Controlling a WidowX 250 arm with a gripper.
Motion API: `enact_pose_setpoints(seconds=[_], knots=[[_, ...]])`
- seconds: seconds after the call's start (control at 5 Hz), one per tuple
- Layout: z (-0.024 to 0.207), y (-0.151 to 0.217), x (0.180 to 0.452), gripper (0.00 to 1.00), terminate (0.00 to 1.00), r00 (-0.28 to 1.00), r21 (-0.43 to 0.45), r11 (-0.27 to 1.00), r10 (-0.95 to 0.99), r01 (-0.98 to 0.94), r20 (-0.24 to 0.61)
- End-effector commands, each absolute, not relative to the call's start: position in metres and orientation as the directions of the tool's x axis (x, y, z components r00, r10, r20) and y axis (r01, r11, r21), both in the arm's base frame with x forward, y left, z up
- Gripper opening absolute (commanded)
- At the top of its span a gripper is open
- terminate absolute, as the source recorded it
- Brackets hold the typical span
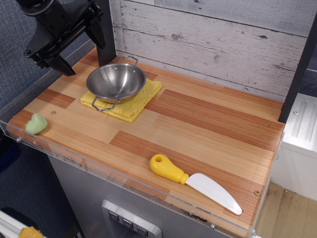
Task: Put the silver pot on the yellow rag.
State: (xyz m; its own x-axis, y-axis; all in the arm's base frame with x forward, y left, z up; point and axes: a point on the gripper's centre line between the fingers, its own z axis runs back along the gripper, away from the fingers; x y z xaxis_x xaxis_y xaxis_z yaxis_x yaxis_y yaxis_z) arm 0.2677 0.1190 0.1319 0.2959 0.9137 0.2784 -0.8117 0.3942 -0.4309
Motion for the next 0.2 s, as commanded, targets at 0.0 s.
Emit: enact_pose_setpoints(seconds=[0.0], knots=[[0.1416,0.1157,0.2641,1.0,1.0,0.286,-0.447,0.399,0.91,-0.8,0.3]])
